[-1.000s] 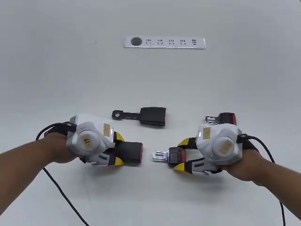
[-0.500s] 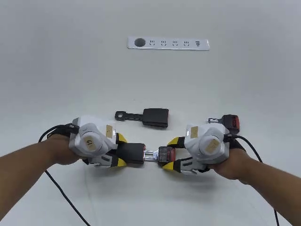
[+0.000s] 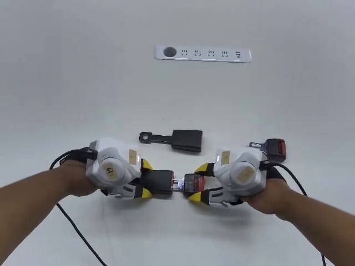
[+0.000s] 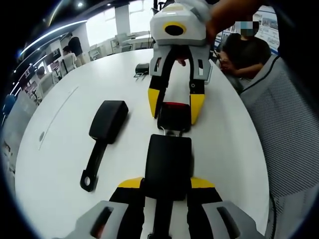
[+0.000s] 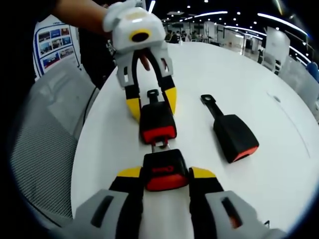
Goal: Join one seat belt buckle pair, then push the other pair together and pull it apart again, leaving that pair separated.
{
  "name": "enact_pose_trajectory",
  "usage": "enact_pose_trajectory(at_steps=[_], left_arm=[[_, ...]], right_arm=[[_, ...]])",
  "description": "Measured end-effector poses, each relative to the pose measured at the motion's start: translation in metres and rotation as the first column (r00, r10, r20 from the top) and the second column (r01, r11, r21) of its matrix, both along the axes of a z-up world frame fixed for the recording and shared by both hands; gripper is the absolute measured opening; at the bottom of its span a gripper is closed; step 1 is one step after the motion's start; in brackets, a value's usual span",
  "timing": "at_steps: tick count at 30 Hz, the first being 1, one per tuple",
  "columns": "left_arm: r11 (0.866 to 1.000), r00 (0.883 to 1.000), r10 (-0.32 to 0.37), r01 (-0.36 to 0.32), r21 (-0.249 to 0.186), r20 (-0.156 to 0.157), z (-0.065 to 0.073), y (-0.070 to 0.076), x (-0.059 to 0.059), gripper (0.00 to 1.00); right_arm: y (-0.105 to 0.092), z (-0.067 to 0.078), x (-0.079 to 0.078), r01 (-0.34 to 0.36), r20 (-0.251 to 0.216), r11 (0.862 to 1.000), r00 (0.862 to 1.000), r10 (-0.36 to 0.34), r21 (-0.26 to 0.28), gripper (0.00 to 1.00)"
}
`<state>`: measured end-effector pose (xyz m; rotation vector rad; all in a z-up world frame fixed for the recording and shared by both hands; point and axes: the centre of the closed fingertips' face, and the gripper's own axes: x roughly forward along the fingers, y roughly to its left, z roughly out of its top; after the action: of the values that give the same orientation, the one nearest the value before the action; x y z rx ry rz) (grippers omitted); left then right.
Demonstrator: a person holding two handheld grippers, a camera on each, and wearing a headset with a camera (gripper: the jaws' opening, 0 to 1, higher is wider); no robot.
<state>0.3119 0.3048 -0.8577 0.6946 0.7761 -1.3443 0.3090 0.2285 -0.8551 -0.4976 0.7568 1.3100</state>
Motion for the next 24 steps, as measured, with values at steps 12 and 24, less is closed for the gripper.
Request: enact_pose_trajectory(at_steps=[12, 24], left_arm=[[0.999, 0.999, -0.033, 0.033, 0.014, 0.001, 0.001, 0.002, 0.000, 0.33], [0.999, 0.999, -0.039, 0.040, 0.029, -0.007, 0.000, 0.004, 0.000, 0.32]], right_arm=[[0.020, -0.001, 0.004, -0.003, -0.003, 1.000, 1.000, 0.003, -0.016, 0.34], [0.021, -0.003, 0.005, 0.001, -0.013, 0.999, 1.000, -0.002, -0.037, 0.34]])
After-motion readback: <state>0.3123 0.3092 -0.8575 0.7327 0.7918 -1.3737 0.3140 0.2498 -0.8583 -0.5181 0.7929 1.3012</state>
